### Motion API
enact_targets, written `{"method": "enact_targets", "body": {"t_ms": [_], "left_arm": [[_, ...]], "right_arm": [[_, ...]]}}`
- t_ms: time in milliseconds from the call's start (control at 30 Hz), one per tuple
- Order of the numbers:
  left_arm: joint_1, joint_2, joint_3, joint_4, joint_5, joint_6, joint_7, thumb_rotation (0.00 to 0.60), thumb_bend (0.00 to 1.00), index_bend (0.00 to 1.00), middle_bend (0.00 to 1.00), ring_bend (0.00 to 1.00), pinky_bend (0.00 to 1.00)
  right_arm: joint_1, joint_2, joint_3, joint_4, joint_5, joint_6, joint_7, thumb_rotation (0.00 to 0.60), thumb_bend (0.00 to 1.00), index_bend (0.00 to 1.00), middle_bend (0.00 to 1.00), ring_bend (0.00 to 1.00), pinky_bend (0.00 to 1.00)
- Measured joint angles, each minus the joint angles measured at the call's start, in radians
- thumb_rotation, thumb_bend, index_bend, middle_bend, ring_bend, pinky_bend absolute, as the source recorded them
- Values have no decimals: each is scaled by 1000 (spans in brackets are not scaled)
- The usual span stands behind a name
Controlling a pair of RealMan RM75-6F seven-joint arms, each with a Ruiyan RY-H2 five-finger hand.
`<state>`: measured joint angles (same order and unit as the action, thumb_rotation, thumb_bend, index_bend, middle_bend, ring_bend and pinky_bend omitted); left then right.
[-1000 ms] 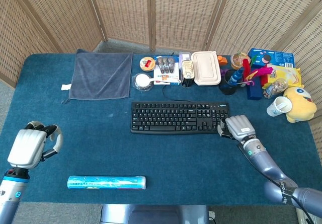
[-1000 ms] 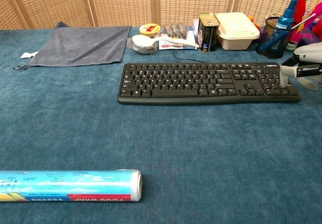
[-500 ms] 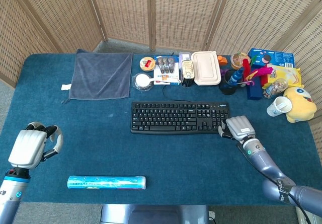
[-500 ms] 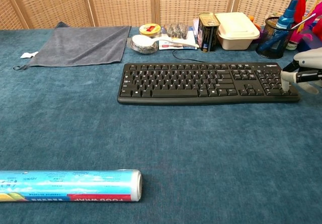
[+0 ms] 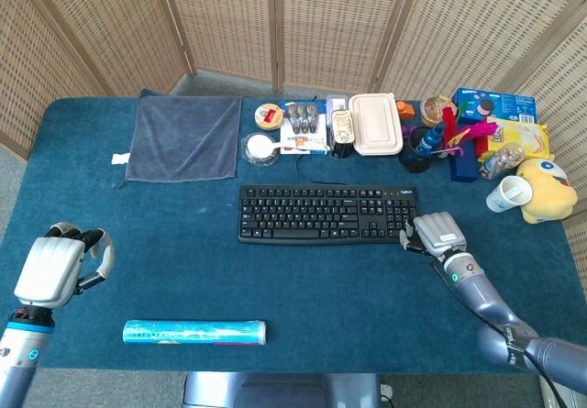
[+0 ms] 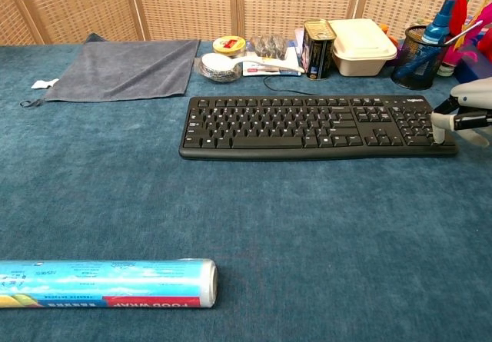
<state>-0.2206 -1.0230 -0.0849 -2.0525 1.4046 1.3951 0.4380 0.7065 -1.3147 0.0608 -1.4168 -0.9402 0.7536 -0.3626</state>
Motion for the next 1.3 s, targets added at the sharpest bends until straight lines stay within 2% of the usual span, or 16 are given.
{"method": "enact_targets", "body": {"t_ms": [200, 367, 467, 633, 900, 1033, 1300], "left_arm": [[0, -1, 2, 6, -1, 3, -4, 0, 461, 457, 584, 529, 296], [-1, 0, 1, 9, -1, 6, -10, 0, 460, 458, 584, 529, 296], [2, -1, 2, 10, 3, 13, -15, 0, 460, 458, 584, 529, 296], [21, -4, 19, 15, 17, 31, -28, 0, 461, 458, 584, 529, 296], [95, -13, 79, 47, 69, 100, -69, 0, 460, 458, 584, 529, 296], [130, -18, 108, 69, 94, 126, -105, 0, 461, 458, 584, 529, 296], [203, -56, 155, 136, 154, 187, -175, 0, 460, 458, 584, 529, 296]], "right_arm": [[8, -5, -4, 6, 14, -3, -13, 0, 620, 390, 739, 779, 533], [4, 25, 2, -38, 10, 29, -15, 0, 620, 385, 724, 779, 533], [-3, 61, 9, -88, 5, 56, -13, 0, 619, 380, 689, 770, 534], [-31, 126, 24, -179, -13, 117, 17, 0, 606, 368, 583, 684, 528], [-156, 185, 35, -299, -131, 304, 181, 0, 569, 339, 417, 479, 401], [-225, 192, 25, -328, -203, 409, 221, 0, 552, 335, 367, 440, 388], [-390, 167, -22, -347, -363, 665, 264, 0, 537, 335, 373, 433, 391]]}}
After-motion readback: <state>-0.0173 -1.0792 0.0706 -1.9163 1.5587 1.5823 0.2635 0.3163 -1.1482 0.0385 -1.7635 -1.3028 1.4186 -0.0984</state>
